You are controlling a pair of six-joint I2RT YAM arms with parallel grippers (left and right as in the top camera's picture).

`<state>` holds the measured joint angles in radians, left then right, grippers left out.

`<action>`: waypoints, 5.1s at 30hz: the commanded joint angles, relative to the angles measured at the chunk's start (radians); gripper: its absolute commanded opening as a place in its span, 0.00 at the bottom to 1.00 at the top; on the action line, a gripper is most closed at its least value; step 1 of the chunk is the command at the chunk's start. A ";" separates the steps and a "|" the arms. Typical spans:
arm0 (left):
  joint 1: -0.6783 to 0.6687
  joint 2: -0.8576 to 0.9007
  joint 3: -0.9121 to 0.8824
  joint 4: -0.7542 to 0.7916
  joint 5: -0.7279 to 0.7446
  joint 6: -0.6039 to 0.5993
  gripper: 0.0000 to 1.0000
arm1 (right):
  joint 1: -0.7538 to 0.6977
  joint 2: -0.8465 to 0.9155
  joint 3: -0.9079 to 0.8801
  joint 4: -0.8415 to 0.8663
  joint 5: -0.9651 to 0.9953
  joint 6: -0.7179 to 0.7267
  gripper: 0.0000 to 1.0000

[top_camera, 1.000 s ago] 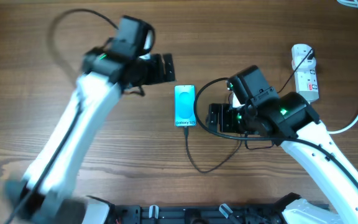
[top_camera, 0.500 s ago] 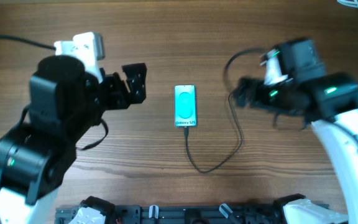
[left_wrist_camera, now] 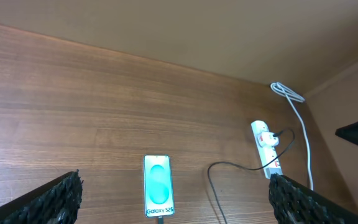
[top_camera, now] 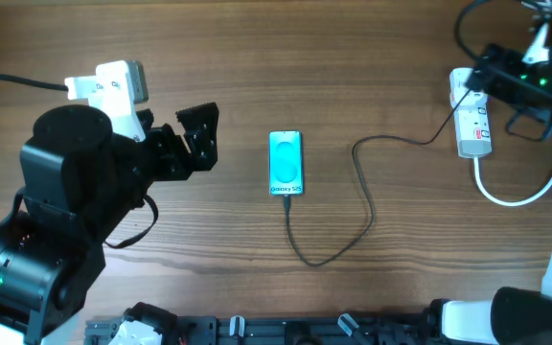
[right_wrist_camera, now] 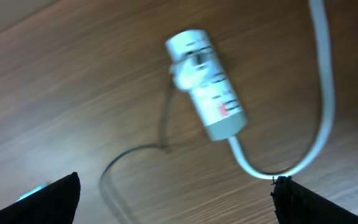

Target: Plug charger to phone and switch on socket

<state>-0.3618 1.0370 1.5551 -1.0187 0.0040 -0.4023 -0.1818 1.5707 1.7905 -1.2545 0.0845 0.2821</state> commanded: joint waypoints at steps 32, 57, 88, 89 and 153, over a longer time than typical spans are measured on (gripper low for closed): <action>0.000 0.035 0.003 -0.001 -0.014 0.002 1.00 | -0.294 0.499 -0.019 0.261 -0.068 0.057 1.00; 0.000 0.035 0.003 -0.001 -0.014 0.002 1.00 | -0.289 0.666 -0.031 0.301 -0.133 0.003 1.00; 0.000 0.035 0.003 -0.001 -0.014 0.002 1.00 | -0.289 0.732 -0.039 0.338 -0.218 0.006 1.00; 0.000 0.035 0.003 -0.001 -0.014 0.002 1.00 | -0.289 0.732 -0.039 0.336 -0.218 0.006 1.00; 0.000 0.035 0.003 -0.001 -0.014 0.002 1.00 | -0.121 -0.265 -0.422 0.137 -0.267 0.022 1.00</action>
<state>-0.3618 1.0695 1.5551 -1.0191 0.0044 -0.4023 -0.3515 1.4364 1.4803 -1.1435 -0.1829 0.2935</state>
